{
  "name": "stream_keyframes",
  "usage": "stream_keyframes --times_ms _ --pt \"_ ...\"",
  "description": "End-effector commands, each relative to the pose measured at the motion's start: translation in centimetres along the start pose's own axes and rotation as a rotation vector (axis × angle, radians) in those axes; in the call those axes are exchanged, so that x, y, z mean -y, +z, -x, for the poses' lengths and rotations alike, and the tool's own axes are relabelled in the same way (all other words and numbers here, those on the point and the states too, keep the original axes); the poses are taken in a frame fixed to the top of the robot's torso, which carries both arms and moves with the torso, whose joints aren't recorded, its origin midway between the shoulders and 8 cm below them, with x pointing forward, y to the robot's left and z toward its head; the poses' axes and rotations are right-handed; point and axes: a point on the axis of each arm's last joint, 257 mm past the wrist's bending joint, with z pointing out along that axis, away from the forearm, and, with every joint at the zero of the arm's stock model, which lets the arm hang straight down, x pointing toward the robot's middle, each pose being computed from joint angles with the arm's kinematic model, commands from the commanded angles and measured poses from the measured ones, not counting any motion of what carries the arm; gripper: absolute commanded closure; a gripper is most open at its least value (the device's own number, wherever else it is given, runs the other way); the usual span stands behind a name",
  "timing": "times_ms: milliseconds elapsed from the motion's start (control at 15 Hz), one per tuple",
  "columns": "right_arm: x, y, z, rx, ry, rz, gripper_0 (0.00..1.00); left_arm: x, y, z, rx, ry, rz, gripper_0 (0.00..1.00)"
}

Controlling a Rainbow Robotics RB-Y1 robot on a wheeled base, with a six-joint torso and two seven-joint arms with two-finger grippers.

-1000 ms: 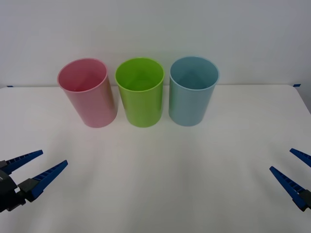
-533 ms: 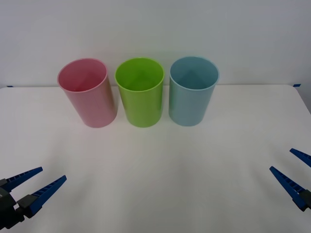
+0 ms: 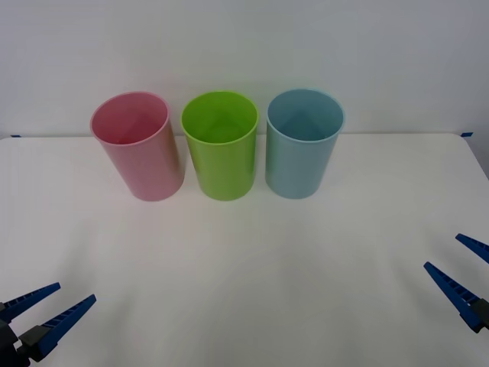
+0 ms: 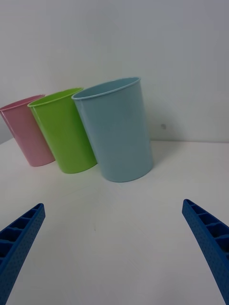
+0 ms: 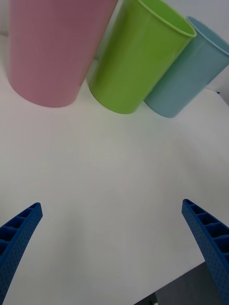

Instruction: Put cans in the blue bin and PET bottles in the pink bin and trash in the green bin.

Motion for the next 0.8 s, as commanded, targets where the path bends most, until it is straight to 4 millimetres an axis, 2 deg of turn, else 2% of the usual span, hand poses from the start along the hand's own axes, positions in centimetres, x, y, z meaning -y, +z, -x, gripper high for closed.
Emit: stream_keyframes --times_ms 67,800 --pt "0.0 0.0 0.0 0.0 0.0 0.0 0.0 -0.26 0.0 -0.16 -0.001 -0.003 0.003 0.0" --pt "0.0 0.0 0.0 0.0 0.0 0.0 0.0 -0.26 0.0 -0.16 -0.001 -0.003 0.003 0.0"
